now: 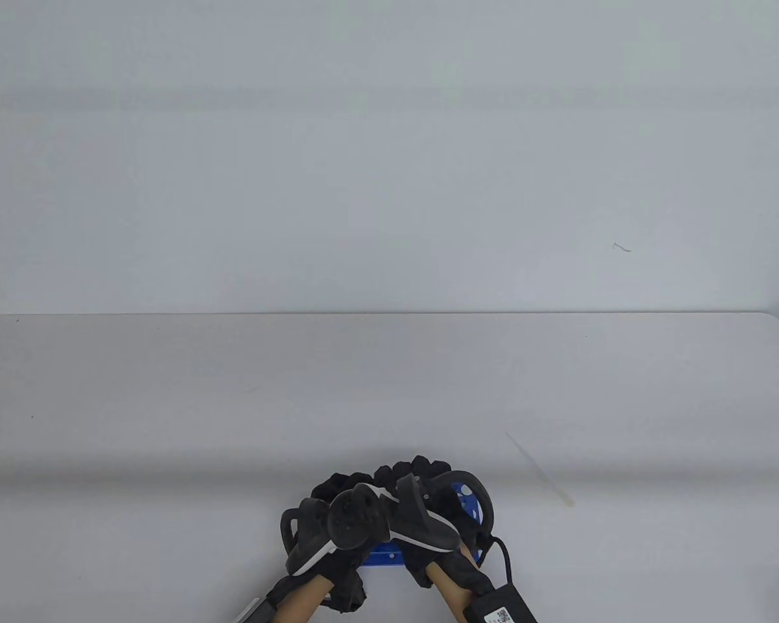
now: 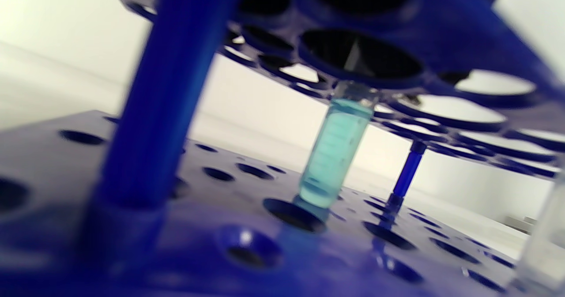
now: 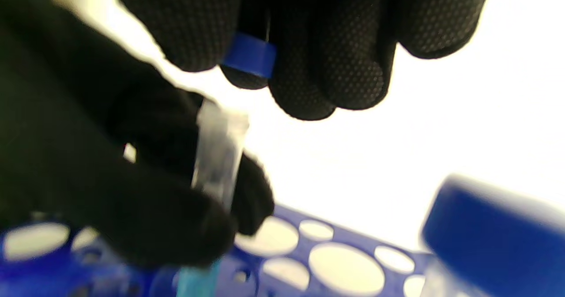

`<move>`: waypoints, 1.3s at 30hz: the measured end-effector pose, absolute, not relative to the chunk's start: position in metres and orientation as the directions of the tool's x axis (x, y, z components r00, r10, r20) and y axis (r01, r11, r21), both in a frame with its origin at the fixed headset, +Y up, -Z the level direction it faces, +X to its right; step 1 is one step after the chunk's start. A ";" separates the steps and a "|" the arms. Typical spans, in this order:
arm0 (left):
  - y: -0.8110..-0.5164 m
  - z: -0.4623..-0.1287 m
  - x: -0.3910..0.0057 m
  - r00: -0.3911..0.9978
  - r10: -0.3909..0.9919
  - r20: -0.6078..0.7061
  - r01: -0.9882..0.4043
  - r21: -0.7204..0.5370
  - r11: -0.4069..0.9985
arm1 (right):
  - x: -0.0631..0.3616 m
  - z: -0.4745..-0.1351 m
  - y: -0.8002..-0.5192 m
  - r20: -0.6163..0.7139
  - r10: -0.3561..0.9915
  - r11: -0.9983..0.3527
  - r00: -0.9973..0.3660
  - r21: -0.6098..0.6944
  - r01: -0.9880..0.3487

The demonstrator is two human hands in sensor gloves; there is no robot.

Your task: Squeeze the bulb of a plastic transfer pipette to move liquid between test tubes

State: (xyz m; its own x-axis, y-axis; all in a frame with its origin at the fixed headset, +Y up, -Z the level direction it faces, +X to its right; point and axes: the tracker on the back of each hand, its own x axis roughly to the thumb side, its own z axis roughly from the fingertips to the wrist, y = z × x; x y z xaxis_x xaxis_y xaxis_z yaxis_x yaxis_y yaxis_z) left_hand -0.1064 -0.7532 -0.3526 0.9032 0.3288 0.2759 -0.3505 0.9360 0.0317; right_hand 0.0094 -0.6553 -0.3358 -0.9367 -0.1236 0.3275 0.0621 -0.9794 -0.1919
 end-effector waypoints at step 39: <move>-0.754 -0.352 -0.106 0.906 0.319 0.277 -0.342 0.036 0.939 | 0.192 -0.349 -0.762 0.018 -0.157 -0.985 -0.987 0.072 0.158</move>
